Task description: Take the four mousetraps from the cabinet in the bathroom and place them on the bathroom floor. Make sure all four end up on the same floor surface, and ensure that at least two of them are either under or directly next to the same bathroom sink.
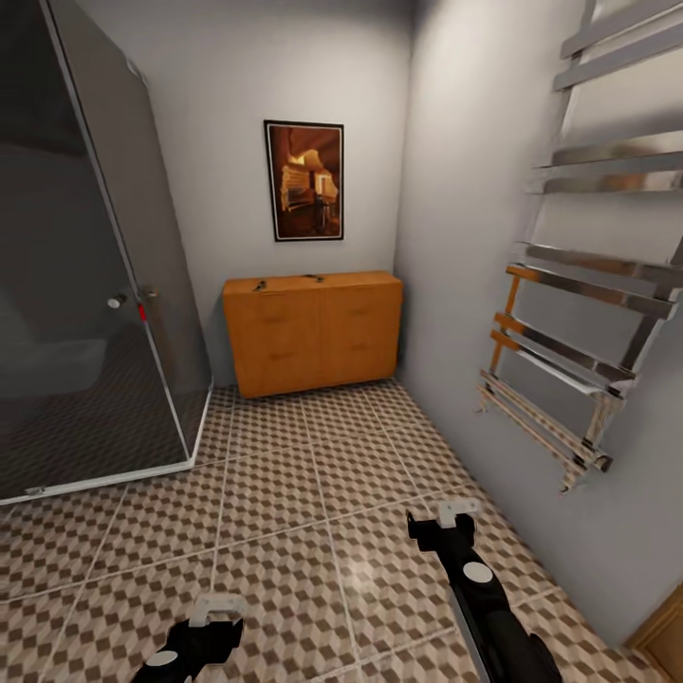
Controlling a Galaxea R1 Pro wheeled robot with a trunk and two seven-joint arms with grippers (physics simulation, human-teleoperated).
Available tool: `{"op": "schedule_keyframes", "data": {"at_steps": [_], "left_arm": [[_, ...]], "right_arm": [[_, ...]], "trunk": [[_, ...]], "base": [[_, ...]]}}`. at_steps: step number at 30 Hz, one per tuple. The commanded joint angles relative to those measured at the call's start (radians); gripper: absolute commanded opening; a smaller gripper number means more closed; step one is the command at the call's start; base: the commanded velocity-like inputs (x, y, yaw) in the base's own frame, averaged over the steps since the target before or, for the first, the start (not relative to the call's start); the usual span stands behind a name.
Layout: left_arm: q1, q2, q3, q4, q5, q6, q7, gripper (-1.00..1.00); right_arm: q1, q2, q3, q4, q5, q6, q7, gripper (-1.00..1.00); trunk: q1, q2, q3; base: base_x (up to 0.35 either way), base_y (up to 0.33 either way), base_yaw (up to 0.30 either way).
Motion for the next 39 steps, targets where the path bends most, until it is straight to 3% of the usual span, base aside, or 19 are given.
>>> {"op": "schedule_keyframes", "data": {"at_steps": [1,10,39], "left_arm": [[0.000,0.000,-0.001,-0.001,0.001,0.005,0.003,1.00],[0.000,0.000,-0.010,0.000,0.001,0.005,0.003,1.00],[0.000,0.000,-0.012,0.018,0.001,0.004,0.003,1.00]], "right_arm": [[0.000,0.000,0.001,-0.002,0.008,0.007,-0.004,1.00],[0.000,-0.002,0.001,-0.002,0.008,0.007,-0.004,1.00],[0.000,0.000,0.001,-0.002,0.008,0.007,-0.004,1.00]], "trunk": [[0.001,-0.001,-0.002],[0.001,-0.001,-0.009],[0.001,-0.001,-0.010]], "base": [[0.333,0.000,0.208],[0.333,0.000,0.159],[0.333,0.000,0.003]]}}
